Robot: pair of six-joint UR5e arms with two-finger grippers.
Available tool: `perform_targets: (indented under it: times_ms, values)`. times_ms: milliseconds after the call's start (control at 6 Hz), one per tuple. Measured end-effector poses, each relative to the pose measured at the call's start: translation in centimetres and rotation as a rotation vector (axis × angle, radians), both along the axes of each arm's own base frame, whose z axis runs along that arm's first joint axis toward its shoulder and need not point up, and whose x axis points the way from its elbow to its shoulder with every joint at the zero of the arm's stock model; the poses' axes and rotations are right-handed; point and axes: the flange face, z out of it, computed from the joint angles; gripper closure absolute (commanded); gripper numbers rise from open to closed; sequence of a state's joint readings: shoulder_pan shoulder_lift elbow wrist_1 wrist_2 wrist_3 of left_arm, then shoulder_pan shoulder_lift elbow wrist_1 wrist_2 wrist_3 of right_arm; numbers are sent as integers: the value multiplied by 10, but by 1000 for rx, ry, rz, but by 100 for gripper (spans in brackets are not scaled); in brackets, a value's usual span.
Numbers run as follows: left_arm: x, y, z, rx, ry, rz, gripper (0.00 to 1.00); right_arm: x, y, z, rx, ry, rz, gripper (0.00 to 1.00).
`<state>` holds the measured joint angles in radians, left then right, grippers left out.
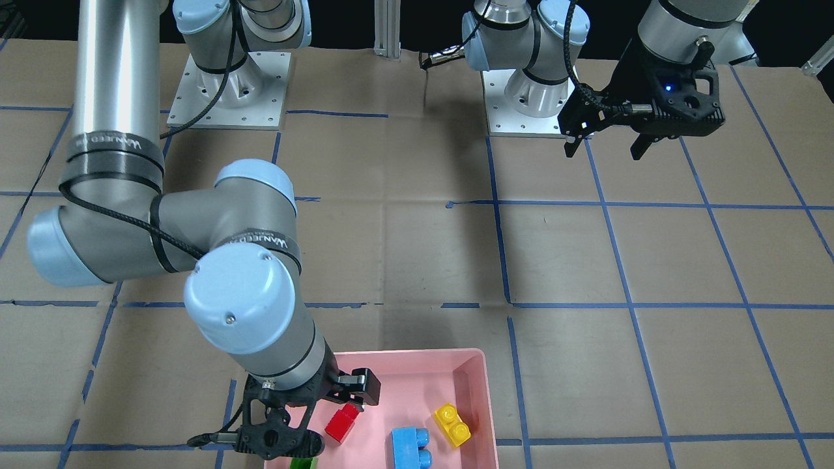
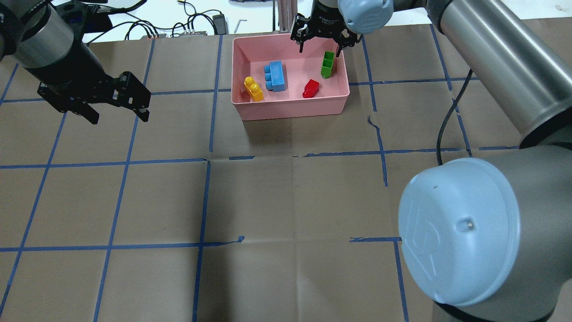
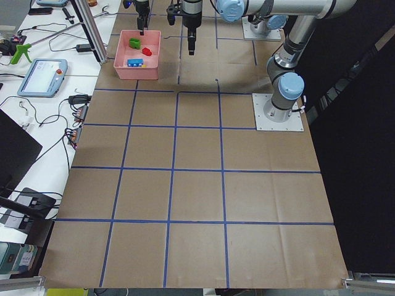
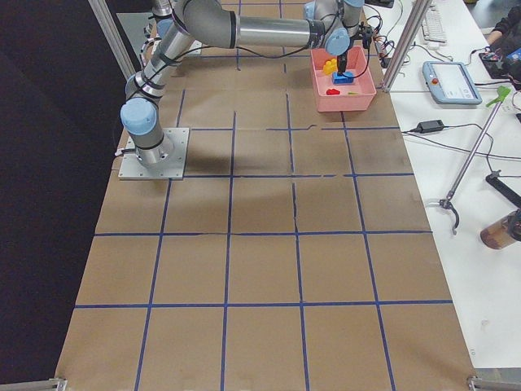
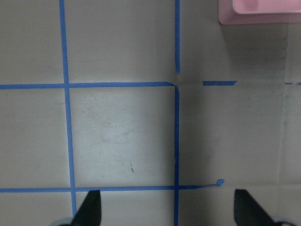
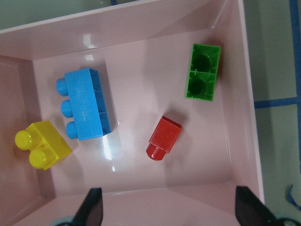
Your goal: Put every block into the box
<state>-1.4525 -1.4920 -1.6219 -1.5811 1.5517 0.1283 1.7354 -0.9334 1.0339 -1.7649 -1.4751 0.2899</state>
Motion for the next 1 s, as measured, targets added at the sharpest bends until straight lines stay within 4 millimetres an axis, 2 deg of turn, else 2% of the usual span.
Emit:
perform_targets:
  times_ms: [333, 500, 667, 1000]
  values:
    - [0, -3, 0, -23, -4, -33, 0, -60, 30, 47, 92, 78, 37, 1]
    - [0, -4, 1, -32, -6, -46, 0, -83, 60, 67, 139, 106, 67, 1]
    - [1, -4, 1, -36, -7, -50, 0, -96, 97, 78, 167, 114, 76, 1]
    - [0, -4, 2, -40, -7, -51, 0, -113, 177, 88, 190, 114, 95, 1]
